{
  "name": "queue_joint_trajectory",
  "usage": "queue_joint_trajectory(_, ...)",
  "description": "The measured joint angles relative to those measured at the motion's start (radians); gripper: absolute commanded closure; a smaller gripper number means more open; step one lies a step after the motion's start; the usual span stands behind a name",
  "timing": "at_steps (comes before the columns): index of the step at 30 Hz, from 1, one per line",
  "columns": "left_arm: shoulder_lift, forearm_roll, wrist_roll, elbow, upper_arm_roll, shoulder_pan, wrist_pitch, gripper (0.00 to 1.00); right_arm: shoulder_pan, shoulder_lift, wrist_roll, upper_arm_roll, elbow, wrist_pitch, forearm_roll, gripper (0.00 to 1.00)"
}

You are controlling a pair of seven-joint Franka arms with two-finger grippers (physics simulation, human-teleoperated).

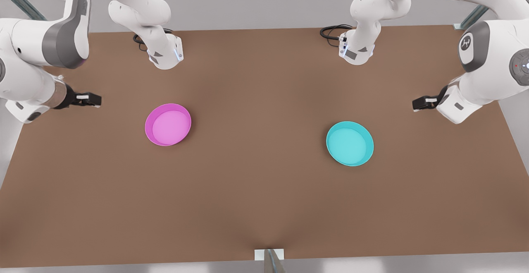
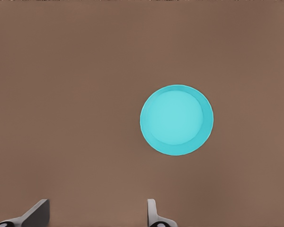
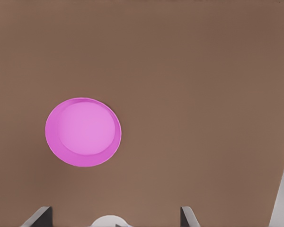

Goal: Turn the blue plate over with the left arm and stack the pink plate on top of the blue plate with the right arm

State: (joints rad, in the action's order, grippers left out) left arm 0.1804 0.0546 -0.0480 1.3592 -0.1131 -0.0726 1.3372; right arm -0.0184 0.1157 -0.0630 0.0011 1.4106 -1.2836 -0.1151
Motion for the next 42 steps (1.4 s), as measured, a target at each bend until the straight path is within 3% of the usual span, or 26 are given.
queue_joint_trajectory(3,0.023,0.0,-0.008,0.013,0.003,0.003,0.015,0.0,0.006,0.001,-0.006,0.0,0.0,-0.039,0.006,0.0)
queue_joint_trajectory(10,0.227,-0.194,0.062,0.471,0.133,-0.048,0.354,0.0,0.013,0.003,-0.016,0.001,0.0,-0.079,0.013,0.0)
queue_joint_trajectory(13,0.284,-0.31,0.172,0.586,0.145,-0.083,0.523,0.0,0.011,0.005,-0.02,0.001,0.0,-0.086,0.015,0.0)
queue_joint_trajectory(23,0.333,-0.516,0.541,0.66,0.138,-0.047,0.797,0.0,0.01,0.01,-0.027,0.001,0.0,-0.094,0.021,0.0)
queue_joint_trajectory(24,0.329,-0.529,0.566,0.66,0.138,-0.035,0.806,0.15,0.01,0.01,-0.027,0.001,0.0,-0.094,0.023,0.0)
queue_joint_trajectory(26,0.323,-0.545,0.608,0.66,0.138,-0.018,0.82,0.29,0.01,0.01,-0.028,0.001,0.0,-0.094,0.026,0.0)
queue_joint_trajectory(34,0.334,-0.56,0.732,0.654,0.139,0.029,0.879,0.35,0.011,0.011,-0.031,0.001,0.0,-0.093,0.029,0.0)
queue_joint_trajectory(39,0.351,-0.555,0.785,0.648,0.139,0.042,0.915,0.5,0.011,0.014,-0.033,0.001,0.0,-0.092,0.03,0.0)
queue_joint_trajectory(42,0.356,-0.553,0.81,0.648,0.139,0.049,0.93,0.52,0.011,0.015,-0.033,0.001,0.0,-0.092,0.03,0.0)
